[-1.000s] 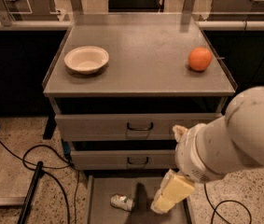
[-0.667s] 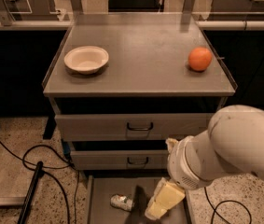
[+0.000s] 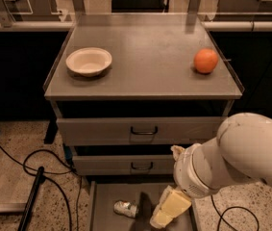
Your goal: Pick 7up can from bottom drawer and place on counter
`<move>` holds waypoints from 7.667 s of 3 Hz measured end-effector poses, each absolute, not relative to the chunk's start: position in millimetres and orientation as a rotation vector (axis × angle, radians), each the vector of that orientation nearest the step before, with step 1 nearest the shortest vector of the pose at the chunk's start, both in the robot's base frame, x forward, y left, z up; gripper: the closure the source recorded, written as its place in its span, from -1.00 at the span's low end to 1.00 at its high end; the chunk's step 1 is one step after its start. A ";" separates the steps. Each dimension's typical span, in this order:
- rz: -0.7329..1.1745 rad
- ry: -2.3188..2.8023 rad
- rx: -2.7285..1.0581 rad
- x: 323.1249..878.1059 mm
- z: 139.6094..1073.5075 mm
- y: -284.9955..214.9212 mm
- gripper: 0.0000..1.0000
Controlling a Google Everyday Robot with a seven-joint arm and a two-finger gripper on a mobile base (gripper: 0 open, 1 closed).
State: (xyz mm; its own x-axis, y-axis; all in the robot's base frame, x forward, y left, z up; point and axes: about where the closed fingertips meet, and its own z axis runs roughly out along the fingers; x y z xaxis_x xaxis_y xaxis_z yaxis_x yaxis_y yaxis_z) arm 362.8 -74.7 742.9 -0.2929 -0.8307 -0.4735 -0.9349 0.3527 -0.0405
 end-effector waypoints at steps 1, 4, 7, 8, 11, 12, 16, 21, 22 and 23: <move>0.417 2.232 -1.537 353.0 690.6 -67.1 -1.00; 0.468 2.265 -1.477 368.3 588.3 -68.3 -1.00; 0.606 2.317 -1.479 368.1 448.8 -60.7 -1.00; 0.606 2.317 -1.479 368.1 448.8 -60.7 -1.00; 0.645 2.315 -1.458 409.7 358.1 -48.1 -1.00; 0.634 2.307 -1.365 421.0 344.4 -50.9 -1.00; 0.667 2.275 -1.285 448.7 276.4 -31.4 -1.00; 0.641 2.259 -1.241 484.6 212.4 10.2 -1.00; 0.622 2.245 -1.223 493.5 200.8 14.8 -1.00; 0.617 2.242 -1.222 498.3 186.2 20.3 -1.00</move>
Offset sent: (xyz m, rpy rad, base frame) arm 0.0039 0.0050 -0.1811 0.0843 0.1022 -0.0572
